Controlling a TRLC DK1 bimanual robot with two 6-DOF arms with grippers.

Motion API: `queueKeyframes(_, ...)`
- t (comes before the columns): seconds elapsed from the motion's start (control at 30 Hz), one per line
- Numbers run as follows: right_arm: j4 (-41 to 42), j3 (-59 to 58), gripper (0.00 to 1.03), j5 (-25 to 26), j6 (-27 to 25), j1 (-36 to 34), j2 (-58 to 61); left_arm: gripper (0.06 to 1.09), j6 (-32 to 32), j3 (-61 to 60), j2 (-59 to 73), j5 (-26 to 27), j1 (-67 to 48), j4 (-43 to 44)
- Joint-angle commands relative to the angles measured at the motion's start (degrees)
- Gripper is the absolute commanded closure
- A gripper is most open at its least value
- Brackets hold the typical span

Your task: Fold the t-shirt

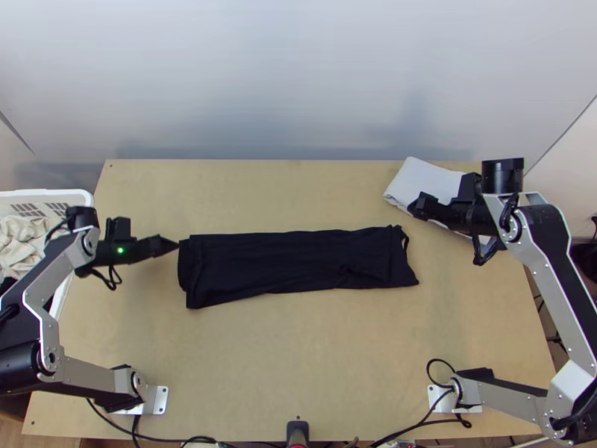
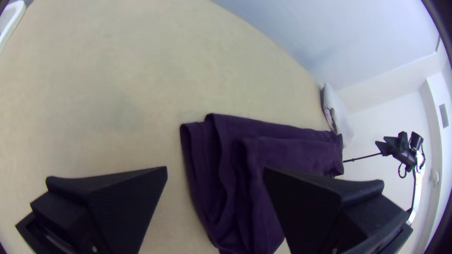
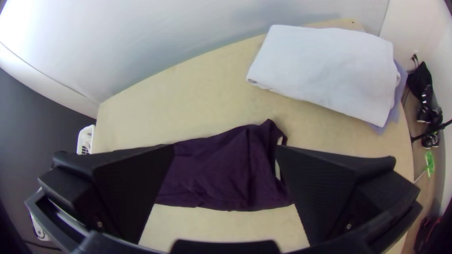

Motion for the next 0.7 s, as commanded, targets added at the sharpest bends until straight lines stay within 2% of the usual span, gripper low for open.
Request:
queueKeyframes(0.0, -2.83, 2.95, 0.04, -1.45, 1.29, -0.46, -0.11, 0.10, 0.38, -7.28, -1.08, 1.02, 1.37, 3.84)
queueKeyframes(0.43, -3.80, 3.30, 0.04, -1.45, 2.00, -0.46, -0.55, 0.10, 4.60, -11.94, -0.90, 1.02, -5.22, 3.14)
queueKeyframes(0.53, -3.80, 3.48, 0.04, -1.45, 2.17, -0.28, -0.82, 0.10, 3.46, -11.68, 0.06, 1.11, -8.56, 4.37)
queueKeyframes(0.67, -4.06, 3.30, 0.04, -1.45, 2.26, -0.19, -1.17, 0.10, -1.11, -10.62, 1.82, 1.02, -12.87, 8.15)
